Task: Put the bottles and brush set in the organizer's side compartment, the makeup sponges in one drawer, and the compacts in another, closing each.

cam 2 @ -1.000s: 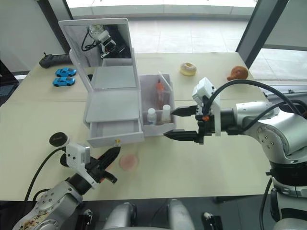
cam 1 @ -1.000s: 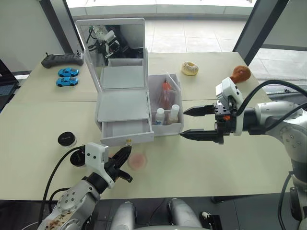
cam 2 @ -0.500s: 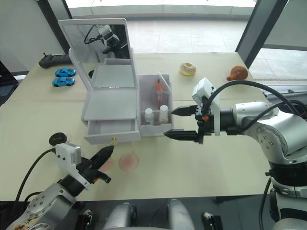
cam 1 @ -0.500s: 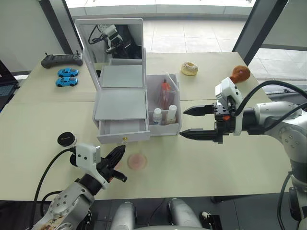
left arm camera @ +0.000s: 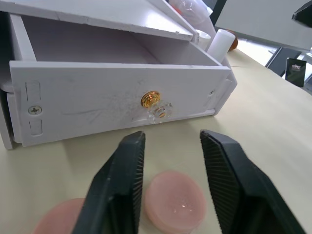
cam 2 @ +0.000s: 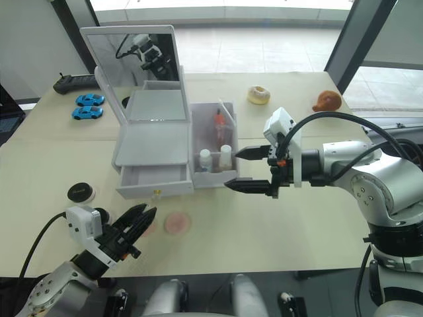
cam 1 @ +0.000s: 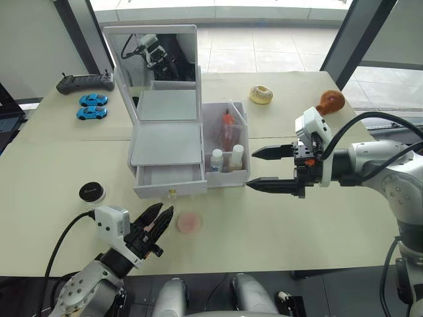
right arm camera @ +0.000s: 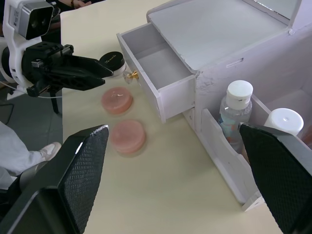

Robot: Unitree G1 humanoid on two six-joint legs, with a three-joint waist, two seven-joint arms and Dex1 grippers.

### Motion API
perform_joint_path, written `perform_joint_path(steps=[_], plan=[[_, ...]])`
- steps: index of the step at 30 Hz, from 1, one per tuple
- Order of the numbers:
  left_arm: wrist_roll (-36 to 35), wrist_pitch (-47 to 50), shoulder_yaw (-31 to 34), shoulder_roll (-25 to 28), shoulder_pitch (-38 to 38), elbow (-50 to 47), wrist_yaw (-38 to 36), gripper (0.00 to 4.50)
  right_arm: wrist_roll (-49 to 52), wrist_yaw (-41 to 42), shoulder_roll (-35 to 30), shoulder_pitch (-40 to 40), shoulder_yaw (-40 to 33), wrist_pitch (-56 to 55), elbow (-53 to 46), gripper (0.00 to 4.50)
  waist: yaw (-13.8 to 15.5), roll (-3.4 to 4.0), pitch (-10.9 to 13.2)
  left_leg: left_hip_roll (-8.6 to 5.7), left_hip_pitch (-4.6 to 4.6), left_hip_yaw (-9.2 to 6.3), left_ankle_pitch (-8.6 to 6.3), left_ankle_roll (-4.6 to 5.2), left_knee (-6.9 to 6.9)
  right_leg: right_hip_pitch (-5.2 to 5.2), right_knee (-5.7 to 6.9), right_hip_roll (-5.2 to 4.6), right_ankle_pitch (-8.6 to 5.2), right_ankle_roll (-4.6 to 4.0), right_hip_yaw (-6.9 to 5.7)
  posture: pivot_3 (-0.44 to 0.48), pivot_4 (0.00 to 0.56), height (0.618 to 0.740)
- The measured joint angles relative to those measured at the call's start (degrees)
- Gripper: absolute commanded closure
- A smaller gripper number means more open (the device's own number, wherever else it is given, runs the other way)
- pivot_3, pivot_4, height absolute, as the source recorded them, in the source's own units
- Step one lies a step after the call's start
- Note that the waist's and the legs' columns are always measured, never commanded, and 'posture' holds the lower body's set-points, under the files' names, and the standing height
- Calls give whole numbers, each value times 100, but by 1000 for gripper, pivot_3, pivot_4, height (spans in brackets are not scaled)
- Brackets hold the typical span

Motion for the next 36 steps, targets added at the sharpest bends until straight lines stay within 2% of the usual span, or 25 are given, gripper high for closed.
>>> perform_joint_path(steps=[7, 13, 16, 21, 22, 29, 36], plan=[[830, -207, -429, -349, -649, 324, 494, 1666, -16, 62, -1, -161, 65, 0, 96, 0, -1, -2, -1, 0, -1, -1, 0, 0, 1, 2, 1, 1, 9, -12, 1, 0, 150, 740], [1054, -229, -638, -476, -721, 378, 592, 1666, -16, 94, -8, -247, 95, 2, 96, 0, 0, -2, -1, 0, -1, -1, 0, 0, 0, 2, 2, 1, 6, -6, 0, 0, 150, 740], [1098, -214, -711, -509, -763, 358, 664, 2278, -16, 96, -15, -247, 95, 2, 96, 0, 2, -2, -1, 0, -2, -1, 0, 0, 1, 2, 1, 1, 5, -4, 0, 0, 150, 740], [1098, -87, -726, -505, -858, 273, 783, 3826, -16, 80, -15, -247, 95, 2, 95, 0, 1, -2, -1, 0, -2, -2, 0, 0, 0, 2, 2, 1, 5, -3, 0, 0, 150, 740], [1087, -29, -731, -488, -879, 236, 786, 4005, -15, 69, -15, -247, 95, 2, 95, 0, 2, -2, -1, -1, -2, -1, 0, 0, 1, 2, 2, 1, 5, -3, 0, 0, 150, 740], [1008, 173, -627, -298, -842, 52, 746, 4005, -14, 37, -11, -247, 95, 2, 92, 0, 1, -2, 0, -1, -5, -2, 0, 0, 2, 1, 1, 0, 7, -5, -1, 0, 150, 740], [347, 251, -84, 272, -227, -256, 118, 4005, -47, -7, 170, -246, 151, 0, 93, 0, 0, 1, 0, 0, -1, 2, 0, 0, 0, 0, 0, -1, 1, 3, 1, 0, 150, 740]])
